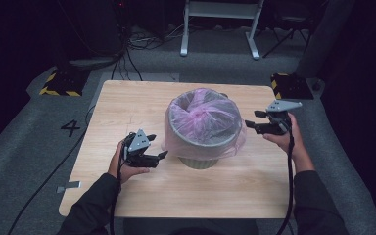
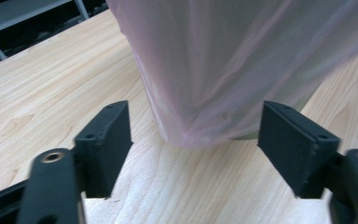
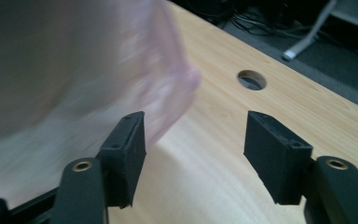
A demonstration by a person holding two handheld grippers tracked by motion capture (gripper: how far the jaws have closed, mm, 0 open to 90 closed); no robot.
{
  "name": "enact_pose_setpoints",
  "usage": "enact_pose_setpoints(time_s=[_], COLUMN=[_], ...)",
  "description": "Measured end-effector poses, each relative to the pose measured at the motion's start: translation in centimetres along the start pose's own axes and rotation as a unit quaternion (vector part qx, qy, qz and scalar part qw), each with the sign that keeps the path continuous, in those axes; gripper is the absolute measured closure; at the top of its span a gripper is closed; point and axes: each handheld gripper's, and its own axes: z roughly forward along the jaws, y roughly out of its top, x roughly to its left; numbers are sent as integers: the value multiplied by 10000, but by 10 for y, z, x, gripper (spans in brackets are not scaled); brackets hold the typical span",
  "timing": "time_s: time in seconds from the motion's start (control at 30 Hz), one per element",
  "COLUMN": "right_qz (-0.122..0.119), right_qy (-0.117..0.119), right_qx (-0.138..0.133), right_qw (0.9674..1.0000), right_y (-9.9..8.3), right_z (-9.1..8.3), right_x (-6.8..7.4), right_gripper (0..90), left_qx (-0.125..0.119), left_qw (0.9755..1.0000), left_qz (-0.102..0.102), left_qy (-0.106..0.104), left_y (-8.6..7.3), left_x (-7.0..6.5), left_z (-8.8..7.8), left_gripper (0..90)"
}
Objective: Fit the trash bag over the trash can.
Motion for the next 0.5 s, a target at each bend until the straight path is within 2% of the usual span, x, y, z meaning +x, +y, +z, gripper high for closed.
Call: enact_pose_setpoints(time_s=[0.1, 0.17, 0.23, 0.27, 0.33, 0.4, 0.43, 0.5], right_qz=[-403, -650, -942, -1016, -1173, -1300, -1345, -1458], right_qy=[107, 327, 414, 402, 257, -121, -214, -633], right_qx=[59, 34, 34, 30, 23, -34, -90, -261], right_qw=[9991, 9973, 9947, 9940, 9928, 9914, 9906, 9869], right_y=[-12, -20, -25, -27, -29, -28, -27, -24], right_z=[-10, -14, -15, -15, -12, -8, -8, -8], right_x=[20, 35, 49, 55, 67, 77, 79, 86], right_gripper=[306, 293, 270, 267, 252, 267, 285, 325], left_qx=[-35, 22, 42, 80, 149, 204, 217, 244], left_qw=[10000, 10000, 9998, 9997, 9997, 9996, 9996, 9996], left_qz=[-58, -58, -57, -40, -31, -10, 23, 94], left_qy=[7, -14, -177, -218, -204, -193, -177, -73], left_y=[2, 3, 4, 4, 5, 6, 6, 7], left_x=[-4, -7, -9, -10, -12, -13, -14, -15], left_z=[0, 4, 7, 9, 14, 17, 18, 19], left_gripper=[218, 209, 205, 195, 184, 188, 188, 203])
